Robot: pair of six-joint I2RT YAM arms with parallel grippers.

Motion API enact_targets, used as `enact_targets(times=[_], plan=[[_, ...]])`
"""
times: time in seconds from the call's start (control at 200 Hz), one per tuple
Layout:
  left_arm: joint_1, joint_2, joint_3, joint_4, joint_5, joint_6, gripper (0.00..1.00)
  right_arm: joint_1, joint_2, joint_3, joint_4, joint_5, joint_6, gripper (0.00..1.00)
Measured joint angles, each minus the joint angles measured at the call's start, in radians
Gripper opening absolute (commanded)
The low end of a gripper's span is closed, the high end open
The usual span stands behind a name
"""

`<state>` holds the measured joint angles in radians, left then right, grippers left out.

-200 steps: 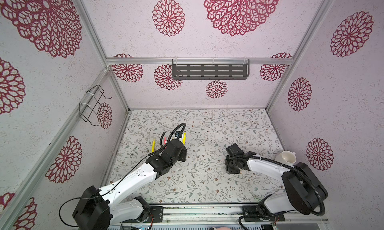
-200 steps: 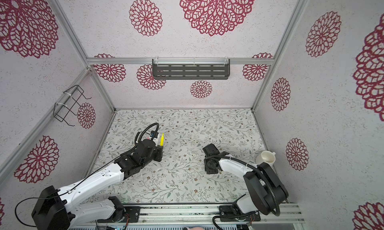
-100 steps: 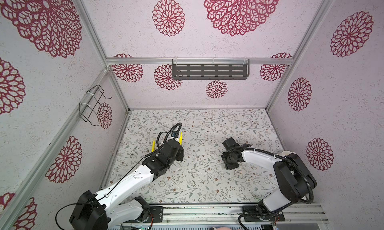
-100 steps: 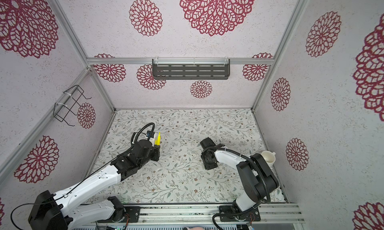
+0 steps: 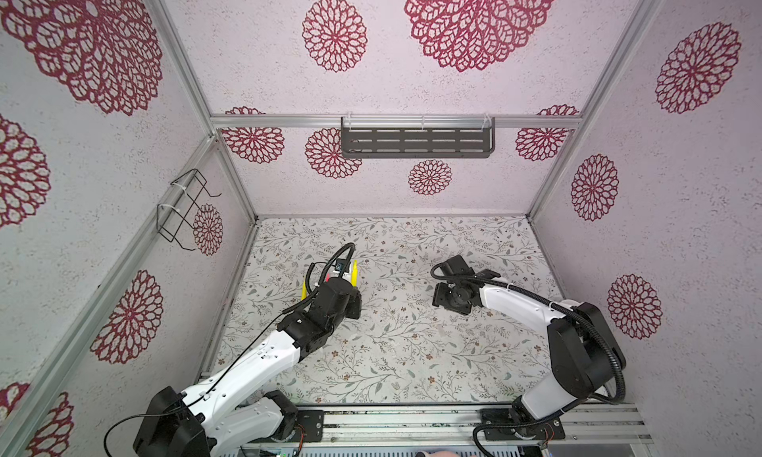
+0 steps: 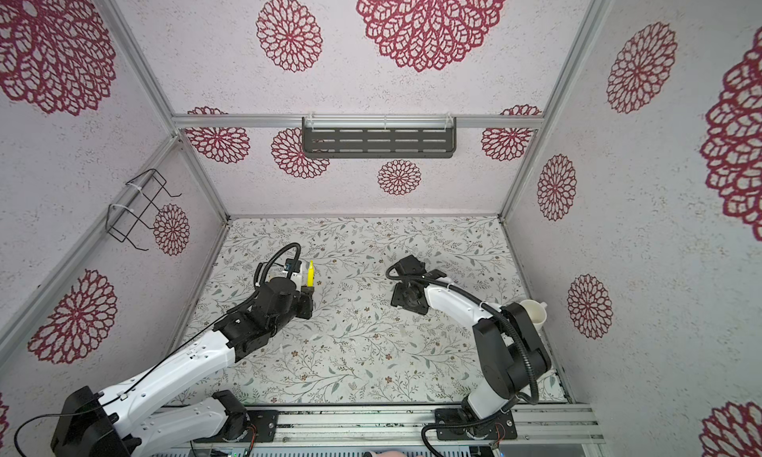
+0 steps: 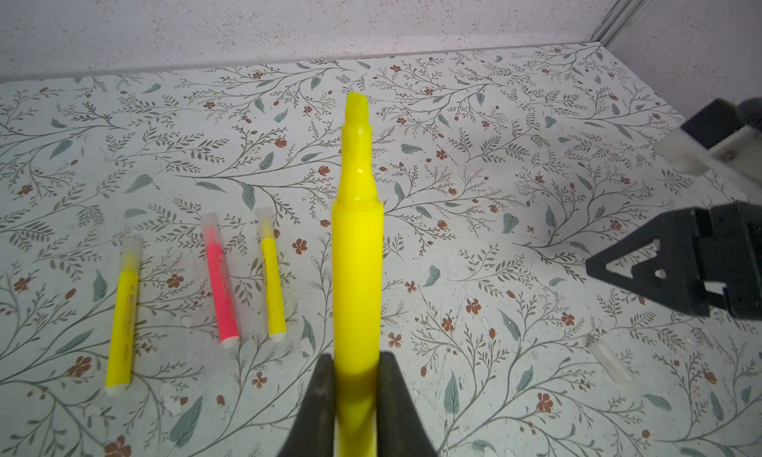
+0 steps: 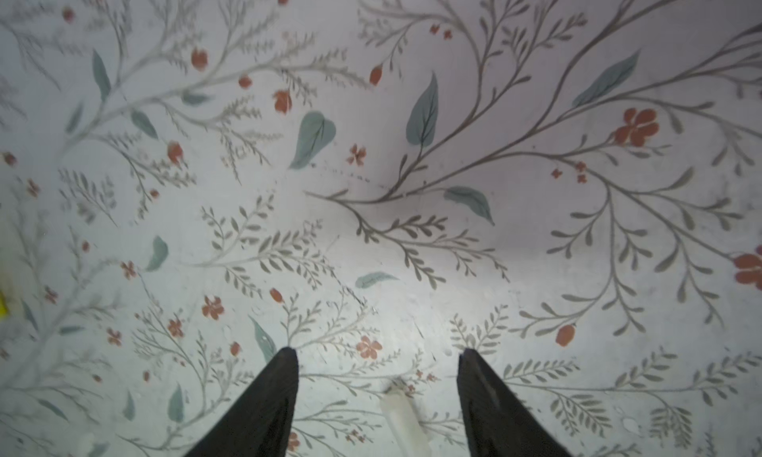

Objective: Insert the pens into the pen caps
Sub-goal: 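Close the right gripper on the translucent cap while the left holds the highlighter upright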

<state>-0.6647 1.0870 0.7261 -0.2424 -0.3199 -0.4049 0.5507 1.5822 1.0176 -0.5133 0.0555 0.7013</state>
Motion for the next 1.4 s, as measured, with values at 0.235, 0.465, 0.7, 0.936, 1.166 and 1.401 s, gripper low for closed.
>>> enact_targets(times=[0.235,0.465,0.7,0.936,1.166,1.401], plan=[[0.001,-0.007,-0.031,0.023,0.029,-0.006,0.00,0.048,-0.042,-0.014,-0.071,0.021,-0.156,0.59],[0.001,-0.050,-0.080,0.059,0.073,-0.002,0.00,0.080,-0.037,-0.043,-0.096,0.023,-0.216,0.57],[0.002,-0.103,-0.088,0.082,0.091,-0.002,0.00,0.082,-0.013,-0.055,-0.092,0.015,-0.241,0.51],[0.002,-0.105,-0.088,0.085,0.090,-0.002,0.00,0.090,0.031,-0.070,-0.089,-0.015,-0.258,0.51],[0.003,-0.103,-0.088,0.087,0.090,-0.003,0.00,0.097,0.064,-0.070,-0.080,-0.034,-0.267,0.45],[0.003,-0.103,-0.088,0.087,0.090,-0.002,0.00,0.102,0.093,-0.052,-0.082,-0.027,-0.285,0.33]])
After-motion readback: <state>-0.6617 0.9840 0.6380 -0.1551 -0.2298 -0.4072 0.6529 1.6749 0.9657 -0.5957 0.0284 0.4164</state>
